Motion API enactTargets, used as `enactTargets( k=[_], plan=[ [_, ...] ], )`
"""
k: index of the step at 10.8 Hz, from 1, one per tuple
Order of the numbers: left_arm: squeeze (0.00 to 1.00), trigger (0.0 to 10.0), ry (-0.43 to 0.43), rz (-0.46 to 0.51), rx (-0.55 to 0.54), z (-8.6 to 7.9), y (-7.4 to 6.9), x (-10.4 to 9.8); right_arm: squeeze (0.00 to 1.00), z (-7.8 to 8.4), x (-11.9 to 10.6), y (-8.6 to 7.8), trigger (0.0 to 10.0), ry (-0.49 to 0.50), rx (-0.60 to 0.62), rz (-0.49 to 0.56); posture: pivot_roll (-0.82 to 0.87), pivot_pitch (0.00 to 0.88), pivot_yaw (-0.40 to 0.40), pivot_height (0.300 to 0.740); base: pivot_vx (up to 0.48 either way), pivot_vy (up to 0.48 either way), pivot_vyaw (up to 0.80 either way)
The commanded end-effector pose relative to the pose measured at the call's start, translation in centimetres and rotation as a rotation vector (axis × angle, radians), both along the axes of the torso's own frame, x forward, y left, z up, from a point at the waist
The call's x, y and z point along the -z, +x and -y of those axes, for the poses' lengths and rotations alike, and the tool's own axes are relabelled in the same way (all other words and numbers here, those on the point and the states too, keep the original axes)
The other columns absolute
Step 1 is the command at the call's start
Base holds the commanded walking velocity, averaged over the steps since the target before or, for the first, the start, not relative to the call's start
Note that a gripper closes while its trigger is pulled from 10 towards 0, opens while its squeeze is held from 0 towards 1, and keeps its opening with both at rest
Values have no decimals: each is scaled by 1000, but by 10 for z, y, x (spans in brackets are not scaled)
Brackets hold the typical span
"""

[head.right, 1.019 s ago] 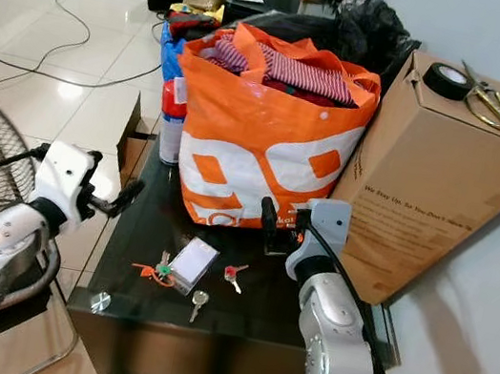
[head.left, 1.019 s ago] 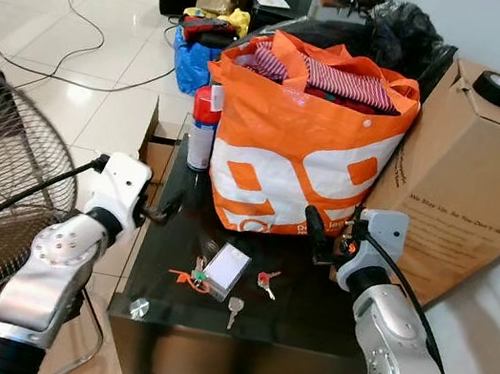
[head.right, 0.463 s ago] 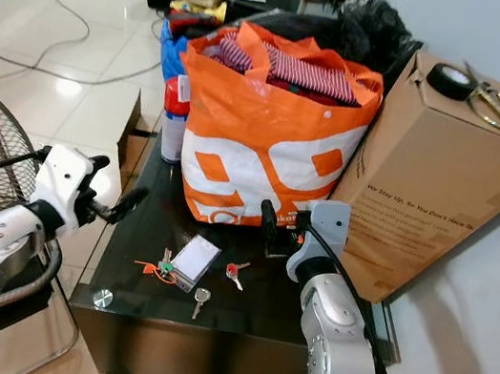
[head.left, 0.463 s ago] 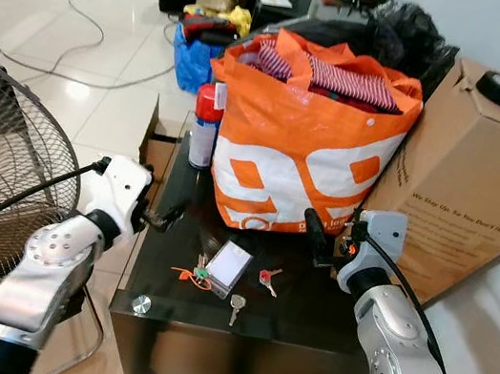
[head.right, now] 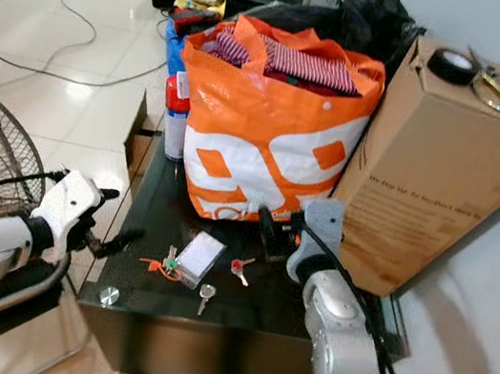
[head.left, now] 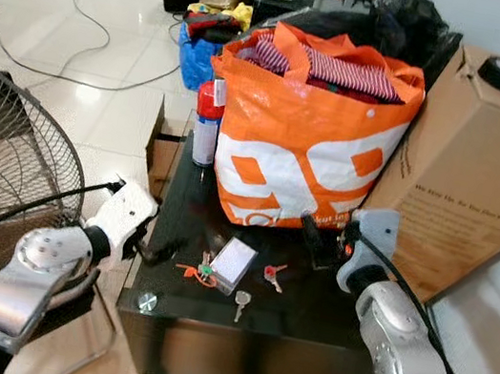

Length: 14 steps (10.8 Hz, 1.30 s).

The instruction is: Hang keys on a hook

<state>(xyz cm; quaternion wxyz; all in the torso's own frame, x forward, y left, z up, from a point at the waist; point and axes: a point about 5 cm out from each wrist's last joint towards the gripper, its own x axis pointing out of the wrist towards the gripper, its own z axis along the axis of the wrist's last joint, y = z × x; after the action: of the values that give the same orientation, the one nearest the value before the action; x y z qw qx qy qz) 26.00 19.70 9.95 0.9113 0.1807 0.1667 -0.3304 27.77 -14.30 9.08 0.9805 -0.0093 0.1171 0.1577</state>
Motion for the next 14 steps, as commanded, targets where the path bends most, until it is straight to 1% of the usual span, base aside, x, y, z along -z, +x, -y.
enactTargets(
  k=[1,2,3,4,5,6,7,8,9,11,12,13,14],
  plan=[
    [0,10000,8,-18,43,3,-1,-1,0,-1,3,2,10000,-20,-34,-23,-42,0,-15,740,0,0,0],
    [0,10000,50,-36,64,-1,-5,3,1000,-5,13,1,10000,6,-79,-64,-29,0,-21,740,0,0,0],
    [0,10000,85,-43,65,-5,-8,4,1000,-10,22,2,10000,46,-108,-86,4,0,-44,740,0,0,0],
    [0,10000,101,-48,69,-8,-11,4,1000,-15,34,3,10000,50,-142,-130,13,0,-43,740,0,0,0],
    [0,10000,89,-62,83,-9,-14,4,1000,-22,49,5,10000,42,-145,-177,3,0,-38,740,0,0,0],
    [0,10000,85,-62,92,-8,-15,4,1000,-23,53,6,10000,31,-136,-193,-7,0,-37,740,0,0,0],
    [0,10000,122,-88,140,-5,-17,9,1000,-28,66,11,10000,-9,-143,-229,-4,0,-59,740,0,0,0],
    [0,10000,134,-93,162,-2,-18,10,1000,-29,69,13,10000,0,-149,-253,3,0,-71,740,0,0,0],
    [0,10000,160,-110,192,-2,-20,12,1000,-33,76,15,10000,-39,-189,-291,-3,0,-81,740,0,0,0],
    [0,10000,169,-114,199,-4,-22,9,1000,-42,77,19,10000,22,-206,-327,10,0,-107,740,0,0,0],
    [0,10000,168,-123,195,-6,-23,9,0,-50,76,21,10000,52,-208,-343,12,0,-116,740,0,0,0],
    [0,10000,159,-146,192,-9,-26,11,0,-59,80,20,10000,15,-224,-369,10,0,-125,740,0,0,0],
    [0,10000,163,-151,194,-10,-27,11,0,-61,82,19,10000,-5,-225,-373,12,0,-129,740,0,0,0]
  ],
)
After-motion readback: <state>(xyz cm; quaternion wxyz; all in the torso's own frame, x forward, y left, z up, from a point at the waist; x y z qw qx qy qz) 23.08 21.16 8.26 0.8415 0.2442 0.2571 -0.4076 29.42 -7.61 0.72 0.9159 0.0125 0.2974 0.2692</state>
